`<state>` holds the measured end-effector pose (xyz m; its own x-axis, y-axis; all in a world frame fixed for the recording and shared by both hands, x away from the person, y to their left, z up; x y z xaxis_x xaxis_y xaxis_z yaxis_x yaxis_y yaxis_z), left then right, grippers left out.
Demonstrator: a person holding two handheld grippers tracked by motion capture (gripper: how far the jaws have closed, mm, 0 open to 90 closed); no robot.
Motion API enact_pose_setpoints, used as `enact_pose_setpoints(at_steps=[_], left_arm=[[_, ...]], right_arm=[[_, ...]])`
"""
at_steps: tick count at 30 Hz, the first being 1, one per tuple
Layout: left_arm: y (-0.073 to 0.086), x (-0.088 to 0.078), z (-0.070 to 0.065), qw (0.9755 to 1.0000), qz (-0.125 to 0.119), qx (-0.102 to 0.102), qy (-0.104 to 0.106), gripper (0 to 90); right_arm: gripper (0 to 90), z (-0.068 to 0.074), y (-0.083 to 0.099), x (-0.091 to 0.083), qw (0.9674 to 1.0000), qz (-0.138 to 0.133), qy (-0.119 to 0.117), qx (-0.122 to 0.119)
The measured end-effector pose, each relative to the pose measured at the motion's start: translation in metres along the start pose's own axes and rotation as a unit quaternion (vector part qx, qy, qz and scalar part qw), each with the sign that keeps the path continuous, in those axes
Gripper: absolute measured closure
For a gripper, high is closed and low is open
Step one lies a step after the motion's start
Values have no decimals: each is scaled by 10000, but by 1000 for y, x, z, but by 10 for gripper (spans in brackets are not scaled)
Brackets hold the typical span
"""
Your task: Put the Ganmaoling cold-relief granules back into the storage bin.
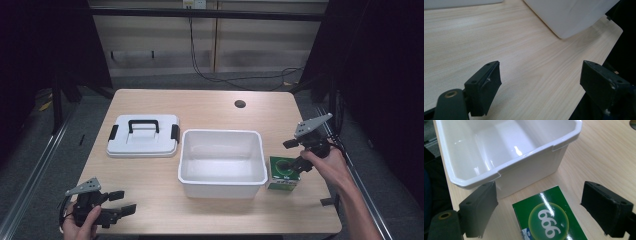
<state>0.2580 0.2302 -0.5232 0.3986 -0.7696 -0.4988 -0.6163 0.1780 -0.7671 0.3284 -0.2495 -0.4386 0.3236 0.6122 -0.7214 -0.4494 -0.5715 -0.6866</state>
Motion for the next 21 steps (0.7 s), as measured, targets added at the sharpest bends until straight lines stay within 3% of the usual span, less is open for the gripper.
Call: enact_pose_setpoints(at_steps=[2,7,10,13,21], left_arm=[[0,0,0,10000,-14,-15,-7,169],[0,0,0,10000,-16,-6,21,169],[0,0,0,10000,5,-16,29,169],[0,0,0,10000,9,-14,26,169],[1,1,0,10000,63,14,11,168]], right_arm=[[120,2,1,4,9996,152,-197,-120],[119,3,12,9,9952,857,-263,-399],[111,2,12,10,9939,868,-365,-574],[95,4,16,12,9903,1020,-515,-794],[83,2,19,16,9843,1331,-469,-1062]])
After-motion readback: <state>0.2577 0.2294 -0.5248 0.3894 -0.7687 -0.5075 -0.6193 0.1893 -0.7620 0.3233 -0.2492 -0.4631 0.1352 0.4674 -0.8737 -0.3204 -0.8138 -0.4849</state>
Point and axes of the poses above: each handheld gripper's, and its own axes: x roughly forward along the jaws, y roughly out of its underside, z roughly to its left, the point moved 9 cm from there along x, roughly forward along the jaws, and after that the axes turned 4 degrees about -z, right-handed, at the moved point
